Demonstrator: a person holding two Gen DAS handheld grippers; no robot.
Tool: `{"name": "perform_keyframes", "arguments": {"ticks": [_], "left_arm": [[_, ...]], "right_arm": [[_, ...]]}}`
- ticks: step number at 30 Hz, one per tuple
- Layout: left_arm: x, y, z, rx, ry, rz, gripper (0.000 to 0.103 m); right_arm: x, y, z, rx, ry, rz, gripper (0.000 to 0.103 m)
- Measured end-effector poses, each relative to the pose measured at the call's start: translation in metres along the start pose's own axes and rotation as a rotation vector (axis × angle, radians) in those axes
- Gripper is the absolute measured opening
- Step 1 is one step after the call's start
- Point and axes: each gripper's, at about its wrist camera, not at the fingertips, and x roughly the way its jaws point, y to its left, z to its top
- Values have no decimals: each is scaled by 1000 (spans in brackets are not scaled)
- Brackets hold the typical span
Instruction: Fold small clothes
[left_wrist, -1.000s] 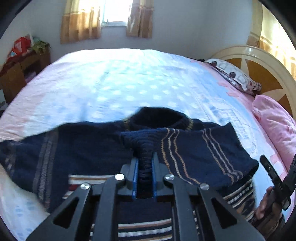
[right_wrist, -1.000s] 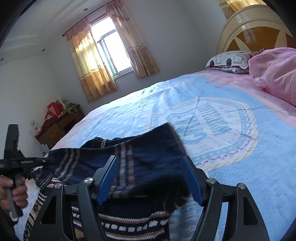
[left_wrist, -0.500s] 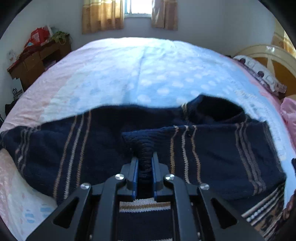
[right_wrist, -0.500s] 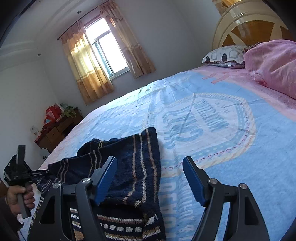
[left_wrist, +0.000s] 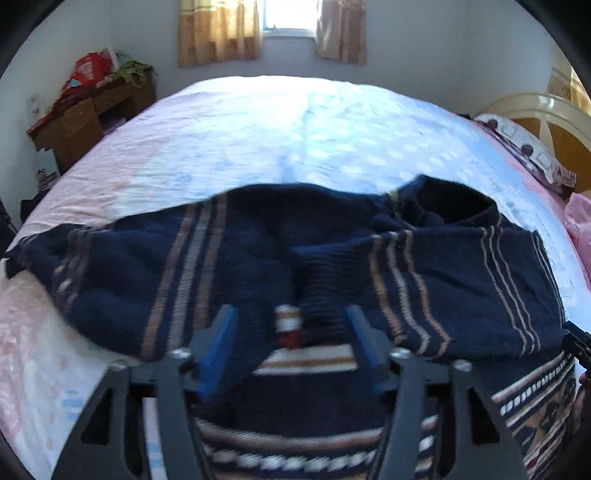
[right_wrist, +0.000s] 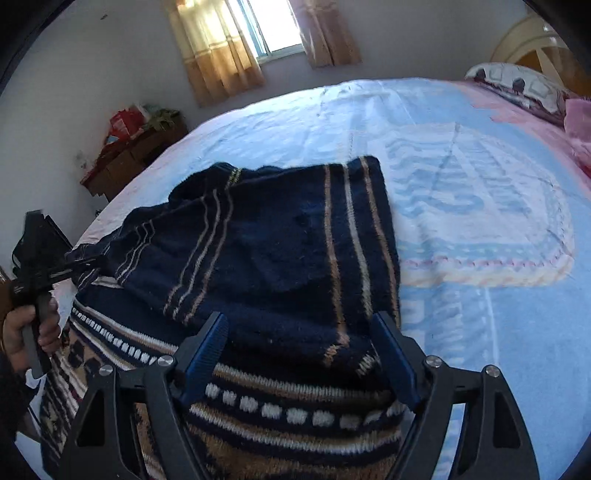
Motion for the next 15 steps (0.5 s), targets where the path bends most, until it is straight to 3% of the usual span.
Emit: {"name": "perform_keyframes", "arguments": {"ticks": [3, 7, 15], "left_arm": [[-8, 21, -4, -4, -25, 38, 78], [-7, 52, -9, -30, -21, 89, 78], [-2, 110, -18, -161, 2, 151, 78]], "right_arm": [[-5, 14, 3, -39, 5, -57, 80], [-10, 43, 19, -92, -12, -15, 80], [62, 149, 46, -284, 107, 33, 80]]}}
